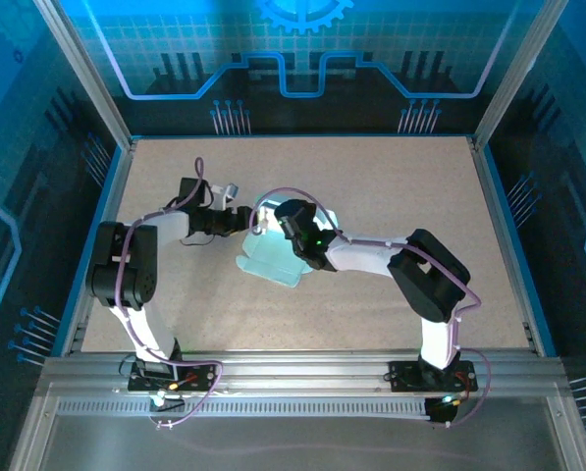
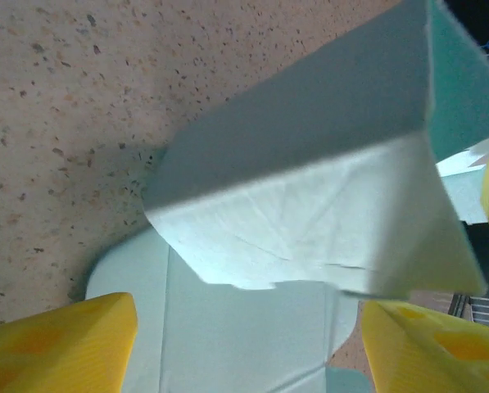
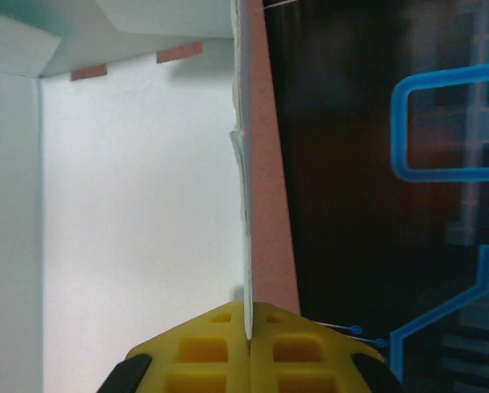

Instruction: Fold the paper box

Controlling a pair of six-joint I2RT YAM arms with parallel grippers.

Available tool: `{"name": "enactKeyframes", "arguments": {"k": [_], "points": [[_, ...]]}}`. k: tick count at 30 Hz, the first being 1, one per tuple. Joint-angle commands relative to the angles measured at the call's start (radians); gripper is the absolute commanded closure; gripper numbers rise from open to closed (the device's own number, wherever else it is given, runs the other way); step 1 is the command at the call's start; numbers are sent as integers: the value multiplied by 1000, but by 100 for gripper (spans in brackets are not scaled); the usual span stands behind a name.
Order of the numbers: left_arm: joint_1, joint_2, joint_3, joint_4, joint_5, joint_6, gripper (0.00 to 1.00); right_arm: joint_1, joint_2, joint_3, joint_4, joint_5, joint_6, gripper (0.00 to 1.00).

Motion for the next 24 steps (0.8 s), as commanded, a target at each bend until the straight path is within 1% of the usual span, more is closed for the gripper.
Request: {"name": "enactKeyframes", "arguments": {"k": [1,5,8,12,14,16,18,20,22,24], "points": [[20,-63,-25,107,24,-24,24,-5,13,-24,177,23,-119,100],[25,-62,-17,86,9,-3,20,-5,27,-35,232,8,-178,100],[31,-72,-10,60,-21,17,19,-11,27,-37,228,-23,-187,100],[42,-113,-34,81,-57,43,19,-23,29,-49,262,-63,-218,100],[45,-133,-38,82,-80,77,15,-35,22,-52,270,-92,-222,100],[48,-144,-36,89,-112,107,13,-48,3,-60,248,-144,-213,100],[53,-151,-43,135,-93,120,12,-63,-24,-59,177,-207,-181,100],[52,-165,-72,207,-96,105,9,-78,-53,-62,123,-256,-162,100],[43,-191,-118,276,-128,83,7,-91,-83,-82,85,-296,-179,100],[21,-227,-150,284,-183,91,4,-107,-110,-90,14,-329,-177,100]]}}
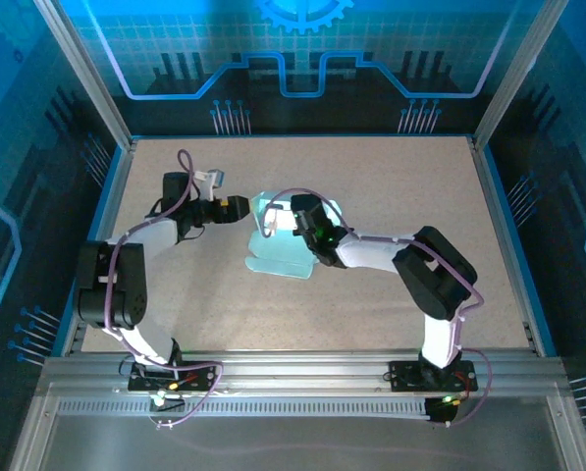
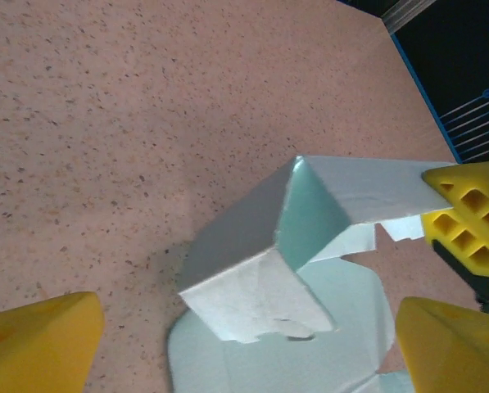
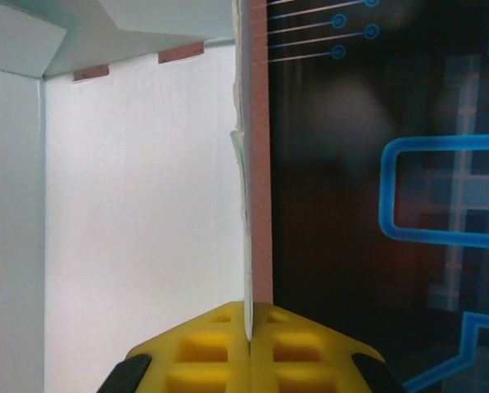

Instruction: Fold the paper box

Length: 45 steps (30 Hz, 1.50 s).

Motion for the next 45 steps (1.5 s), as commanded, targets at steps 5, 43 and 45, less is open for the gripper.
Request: {"name": "enactKeyframes", "arguments": {"k": [5,43,45], "points": [[-93,-144,-142,126,-168,-33,1,-57,-155,-67,-190,-167,21,100],[-315,72,-340,545,-169,92,15,-78,-264,-357,255,-105,-182,100],[-314,78,-336,550,-170,90,18,-77,-272,-371,265,-106,-182,100]]}}
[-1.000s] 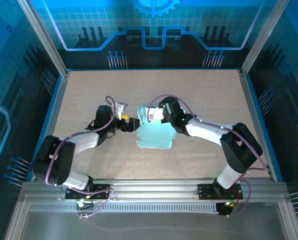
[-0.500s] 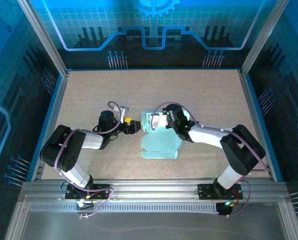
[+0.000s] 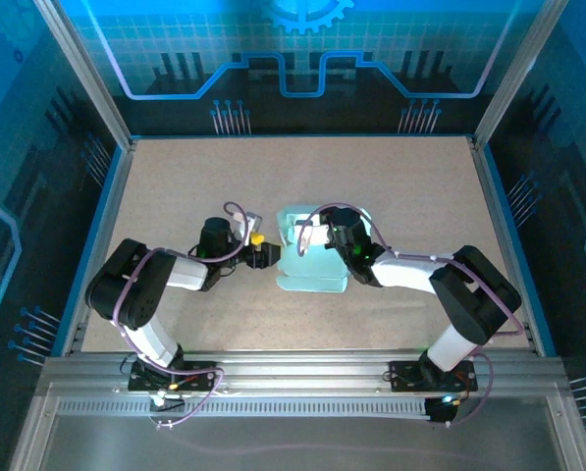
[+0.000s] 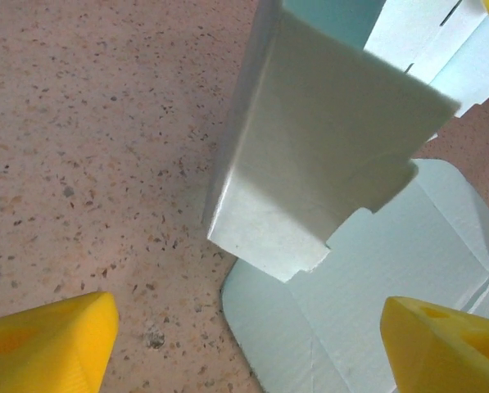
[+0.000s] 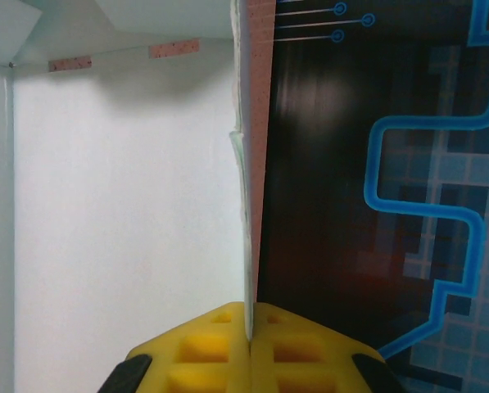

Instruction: Fold the paper box

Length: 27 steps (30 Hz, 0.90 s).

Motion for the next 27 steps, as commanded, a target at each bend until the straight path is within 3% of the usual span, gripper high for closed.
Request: {"name": "enactKeyframes", "arguments": {"k": [1,9,21,27], "points": [[-8,20,27,-15,17,53,20,11,-42,-32,85,3,-14,100],[-8,21,25,-18,1,54,22,7,-177,-118,-63,0,61,100],[-53,130,62,101,118,185,25,7,-240,-159,-121,9,74,100],[-56,140,96,61,164,223,25,13,-242,-159,-143,10,65,100]]}}
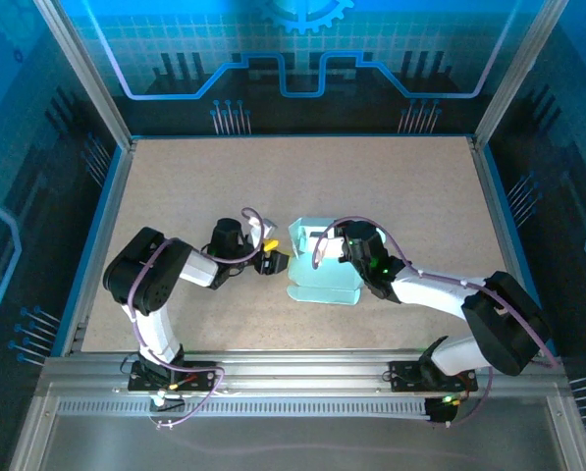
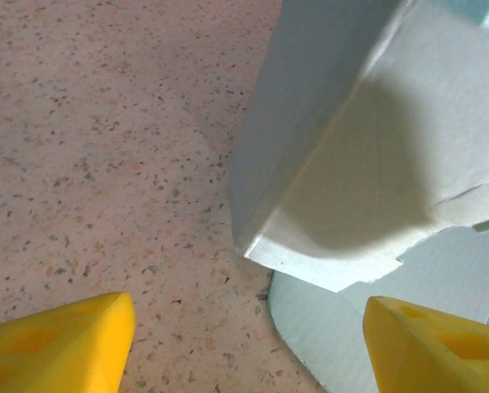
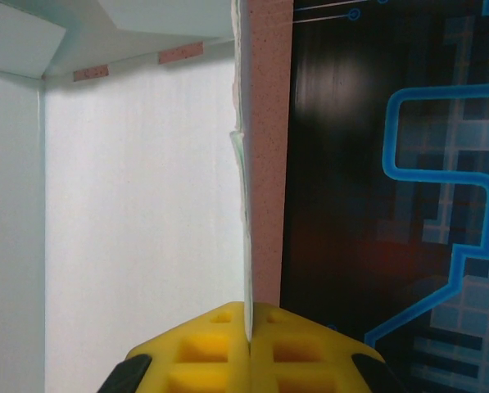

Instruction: Fold the paper box

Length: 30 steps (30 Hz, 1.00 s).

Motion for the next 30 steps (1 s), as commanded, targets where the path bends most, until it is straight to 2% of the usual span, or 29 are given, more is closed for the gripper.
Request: {"name": "enactKeyframes", "arguments": {"k": [1,8,13,23,30], "points": [[-10,14,48,9,70,67,26,15,-25,-11,-22,8,3,100],[-10,56,118,-33,165,80,35,25,-38,-6,-57,10,11,100],[-12,71,138,-33,231,82,38,24,-41,-1,-82,11,16,100],[-35,84,158,-27,237,73,41,35,-26,6,-87,18,-3,100],[-37,96,160,-24,217,56,41,52,20,-43,49,78,-64,100]]}}
